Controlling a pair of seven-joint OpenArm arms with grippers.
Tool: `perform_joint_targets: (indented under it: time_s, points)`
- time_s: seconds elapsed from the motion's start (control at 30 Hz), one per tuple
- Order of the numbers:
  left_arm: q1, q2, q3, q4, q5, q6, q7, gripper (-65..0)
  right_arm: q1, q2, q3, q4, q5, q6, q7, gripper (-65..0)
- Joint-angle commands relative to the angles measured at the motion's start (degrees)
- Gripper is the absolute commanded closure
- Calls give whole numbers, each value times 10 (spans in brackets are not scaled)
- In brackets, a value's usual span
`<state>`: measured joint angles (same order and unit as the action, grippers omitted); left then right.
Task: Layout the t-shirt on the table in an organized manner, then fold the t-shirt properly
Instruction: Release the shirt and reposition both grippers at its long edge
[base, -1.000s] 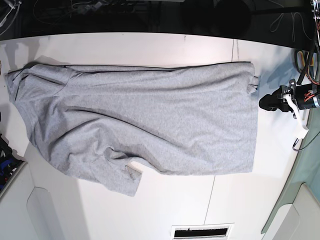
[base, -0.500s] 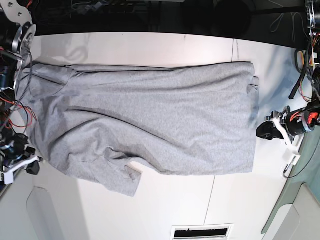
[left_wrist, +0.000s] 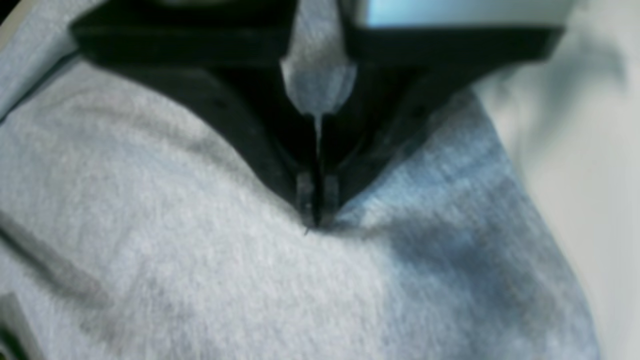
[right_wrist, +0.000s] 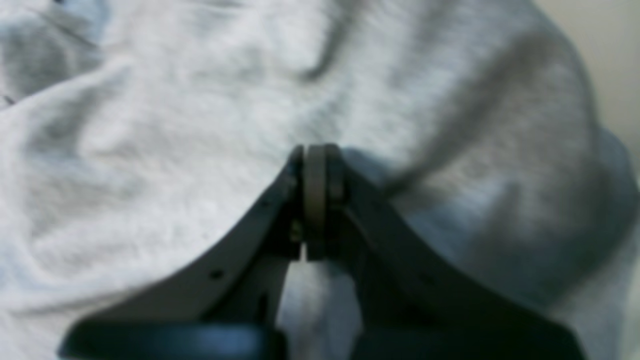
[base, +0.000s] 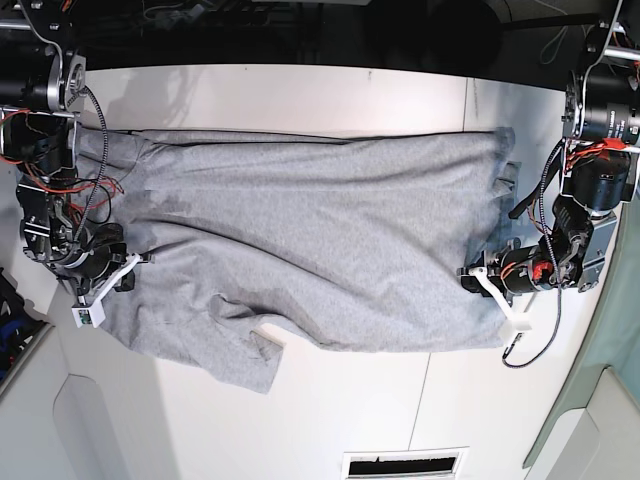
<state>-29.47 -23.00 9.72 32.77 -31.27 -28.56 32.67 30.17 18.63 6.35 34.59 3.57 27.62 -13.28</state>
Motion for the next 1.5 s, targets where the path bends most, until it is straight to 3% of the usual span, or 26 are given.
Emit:
perform_joint_targets:
  time_s: [0.0,0.33,0.6,0.87,0.97,1.03,1.13,1.23,1.37,1.47]
  points:
    - [-1,-8,1,-5,22,15,33,-13,15,17,2,7,4,-13,11,0]
    - [2,-24,1,-5,22,-4,102,-13,17,57,2,7,5,-70,42,0]
    - [18,-42,1,-5,3,-7,143,-13,-7,72,2,7,5,-70,41,0]
    - [75,-75,1,-5,-3,-38,121,-13,-69,73,27,21,8,-68,43,0]
    - [77,-88,1,-4,-33,-43,118,-16,-86,73,60,47,43,-66,42,0]
    - [77,-98,1,2,-70,-75,120,-24,-98,73,91,75,73,-61,38,0]
    - [77,-116,1,34,-148,-114,154,-86,-107,72,143,116,123,-31,7,0]
    - [78,-132,1,82,-240,-114,211,-151,-111,73,191,151,170,-16,-46,0]
    - [79,-148,1,139,-323,-114,278,-156,-125,78,247,182,226,0,-96,0]
    - [79,-155,1,161,-353,-114,309,-156,-146,85,278,196,252,16,-112,0]
